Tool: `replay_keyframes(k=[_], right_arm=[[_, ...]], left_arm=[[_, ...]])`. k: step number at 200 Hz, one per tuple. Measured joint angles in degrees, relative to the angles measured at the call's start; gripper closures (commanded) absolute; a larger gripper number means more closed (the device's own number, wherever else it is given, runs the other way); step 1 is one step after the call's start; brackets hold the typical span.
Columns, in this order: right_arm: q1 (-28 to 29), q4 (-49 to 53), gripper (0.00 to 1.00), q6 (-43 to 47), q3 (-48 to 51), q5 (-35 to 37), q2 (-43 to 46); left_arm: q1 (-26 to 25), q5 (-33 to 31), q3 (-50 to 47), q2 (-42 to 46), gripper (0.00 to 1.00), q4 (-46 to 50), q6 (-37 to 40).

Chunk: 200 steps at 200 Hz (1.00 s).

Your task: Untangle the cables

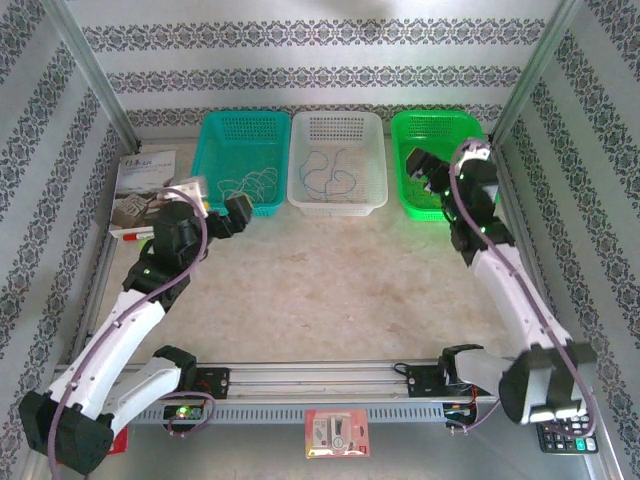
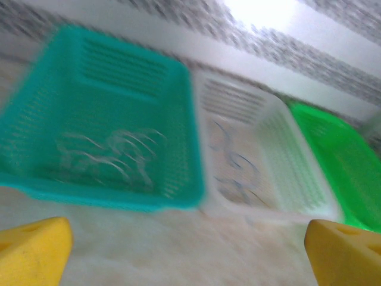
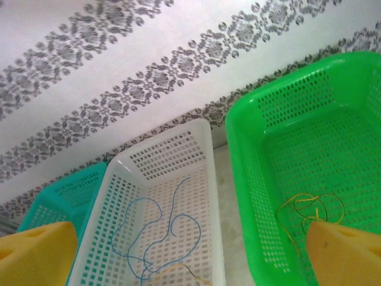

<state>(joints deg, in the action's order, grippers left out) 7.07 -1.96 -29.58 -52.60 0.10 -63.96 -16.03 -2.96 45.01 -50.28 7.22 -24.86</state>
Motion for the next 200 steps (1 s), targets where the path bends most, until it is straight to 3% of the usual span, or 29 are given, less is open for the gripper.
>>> replay_keyframes(k=[23, 44, 99, 135, 172, 200], right_arm=[[4.5, -1.7, 0.02, 4.8, 11.1, 7.3, 7.0], [5.3, -4.3, 0.02, 10.2, 20.9, 13.9, 9.8], [5.0, -16.1, 0.02, 21.6, 30.3, 25.0, 1.8], [3.1, -29.8, 0.02, 25.9, 33.7, 24.2, -6.9], [-1.7, -44.9, 0.02, 28.0, 38.1, 17.3, -12.3], [-3.4, -59.8, 0.02, 28.3, 39.9, 13.0, -23.6]], left_arm=[[4.2, -7.5, -6.8, 2.4, 0.0, -6.1, 5.9], [6.0, -12.8, -13.5, 2.4, 0.0, -10.7, 10.8], [9.3, -17.0, -19.0, -5.7, 0.0, -23.1, 19.5], [10.5, -15.5, -22.1, -17.2, 0.0, -35.4, 22.4], [10.5, -13.2, -25.9, -30.4, 0.0, -48.7, 23.9], [10.5, -11.5, -26.1, -36.2, 0.0, -55.5, 25.0]])
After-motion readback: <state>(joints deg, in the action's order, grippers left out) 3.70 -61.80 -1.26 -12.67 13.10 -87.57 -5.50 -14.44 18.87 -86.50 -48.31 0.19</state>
